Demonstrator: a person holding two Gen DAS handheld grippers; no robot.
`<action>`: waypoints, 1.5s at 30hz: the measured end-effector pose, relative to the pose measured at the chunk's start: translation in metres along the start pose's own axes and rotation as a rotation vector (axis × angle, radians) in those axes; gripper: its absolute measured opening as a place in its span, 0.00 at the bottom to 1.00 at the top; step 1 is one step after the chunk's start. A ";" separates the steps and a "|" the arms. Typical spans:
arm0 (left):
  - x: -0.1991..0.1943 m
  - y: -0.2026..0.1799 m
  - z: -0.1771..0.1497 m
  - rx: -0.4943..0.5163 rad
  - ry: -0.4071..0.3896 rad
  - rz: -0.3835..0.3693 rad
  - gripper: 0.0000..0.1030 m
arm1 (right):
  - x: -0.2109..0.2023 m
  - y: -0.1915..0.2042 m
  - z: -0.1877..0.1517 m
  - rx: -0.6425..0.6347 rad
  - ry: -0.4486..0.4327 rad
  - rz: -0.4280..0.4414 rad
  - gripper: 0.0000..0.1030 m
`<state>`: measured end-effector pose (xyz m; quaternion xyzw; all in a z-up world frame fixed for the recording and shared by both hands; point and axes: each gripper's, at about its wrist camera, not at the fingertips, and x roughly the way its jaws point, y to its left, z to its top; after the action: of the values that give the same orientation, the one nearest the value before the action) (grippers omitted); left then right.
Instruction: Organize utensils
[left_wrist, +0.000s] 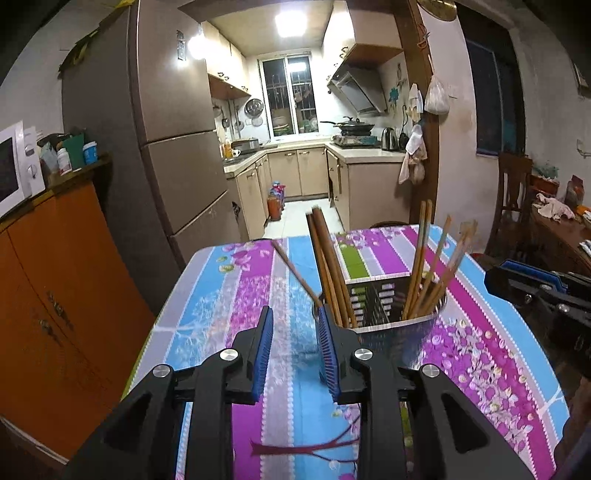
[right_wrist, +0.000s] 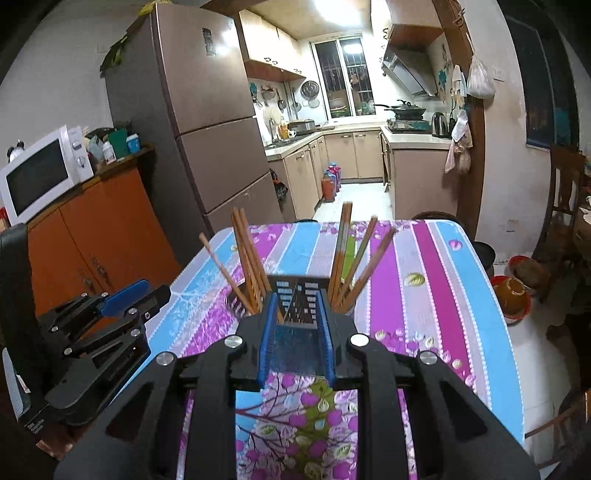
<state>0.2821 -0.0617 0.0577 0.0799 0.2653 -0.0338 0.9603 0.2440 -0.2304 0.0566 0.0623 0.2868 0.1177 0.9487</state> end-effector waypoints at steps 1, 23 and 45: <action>-0.001 -0.001 -0.006 0.000 0.006 0.010 0.22 | -0.001 0.003 -0.005 -0.005 0.000 -0.009 0.20; -0.039 -0.017 -0.134 -0.094 -0.014 0.114 0.22 | -0.033 0.023 -0.137 0.016 -0.067 -0.165 0.36; -0.108 -0.024 -0.187 -0.106 -0.158 0.150 0.24 | -0.103 0.059 -0.199 -0.099 -0.340 -0.294 0.84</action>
<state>0.0925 -0.0504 -0.0480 0.0456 0.1832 0.0460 0.9809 0.0388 -0.1905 -0.0423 -0.0077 0.1226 -0.0202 0.9922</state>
